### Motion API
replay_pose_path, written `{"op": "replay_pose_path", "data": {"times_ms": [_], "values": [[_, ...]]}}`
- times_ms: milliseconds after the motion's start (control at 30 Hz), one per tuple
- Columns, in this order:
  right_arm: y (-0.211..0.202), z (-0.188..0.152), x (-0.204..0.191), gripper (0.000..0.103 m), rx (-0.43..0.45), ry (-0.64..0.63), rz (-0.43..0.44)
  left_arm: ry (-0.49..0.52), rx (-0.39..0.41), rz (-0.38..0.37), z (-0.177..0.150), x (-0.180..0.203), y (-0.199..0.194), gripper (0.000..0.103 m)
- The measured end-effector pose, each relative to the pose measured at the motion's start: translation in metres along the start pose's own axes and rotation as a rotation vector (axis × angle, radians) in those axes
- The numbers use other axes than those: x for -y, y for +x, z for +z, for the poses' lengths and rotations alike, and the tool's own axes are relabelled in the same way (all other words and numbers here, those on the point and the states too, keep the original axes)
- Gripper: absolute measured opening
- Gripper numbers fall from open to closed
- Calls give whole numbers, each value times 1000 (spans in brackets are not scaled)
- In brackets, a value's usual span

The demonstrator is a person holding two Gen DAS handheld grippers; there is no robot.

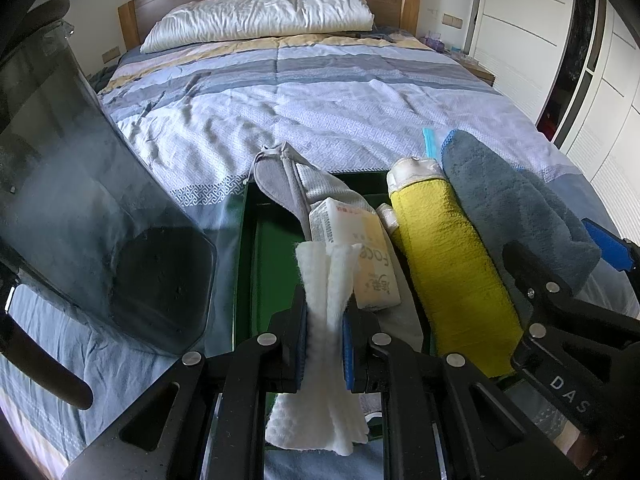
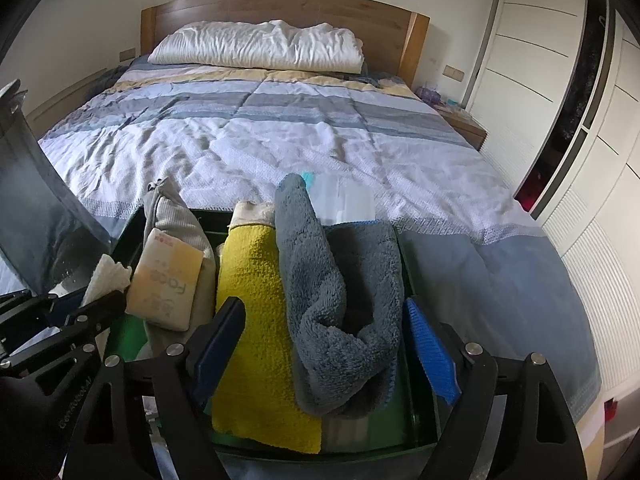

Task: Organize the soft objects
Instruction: 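Open the right tool to release the fleece towel while the left tool lowers the wipe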

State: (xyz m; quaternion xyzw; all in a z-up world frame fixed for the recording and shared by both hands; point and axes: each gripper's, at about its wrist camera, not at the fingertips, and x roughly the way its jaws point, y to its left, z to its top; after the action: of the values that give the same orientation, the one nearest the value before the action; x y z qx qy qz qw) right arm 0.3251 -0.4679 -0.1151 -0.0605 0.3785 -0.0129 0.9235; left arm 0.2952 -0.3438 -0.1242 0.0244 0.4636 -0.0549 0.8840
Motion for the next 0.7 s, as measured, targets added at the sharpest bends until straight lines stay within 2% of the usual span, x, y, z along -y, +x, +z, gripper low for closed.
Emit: {"op": "replay_pose_path", "data": {"times_ms": [133, 500, 700], "values": [[-5, 2, 1, 83, 6, 7, -5, 0, 0, -2, 0, 1, -1, 11], [-18, 4, 5, 99, 34, 20, -3, -2, 3, -4, 0, 4, -4, 11], [-24, 4, 8, 100, 45, 28, -9, -3, 0, -7, 0, 6, -5, 12]]}}
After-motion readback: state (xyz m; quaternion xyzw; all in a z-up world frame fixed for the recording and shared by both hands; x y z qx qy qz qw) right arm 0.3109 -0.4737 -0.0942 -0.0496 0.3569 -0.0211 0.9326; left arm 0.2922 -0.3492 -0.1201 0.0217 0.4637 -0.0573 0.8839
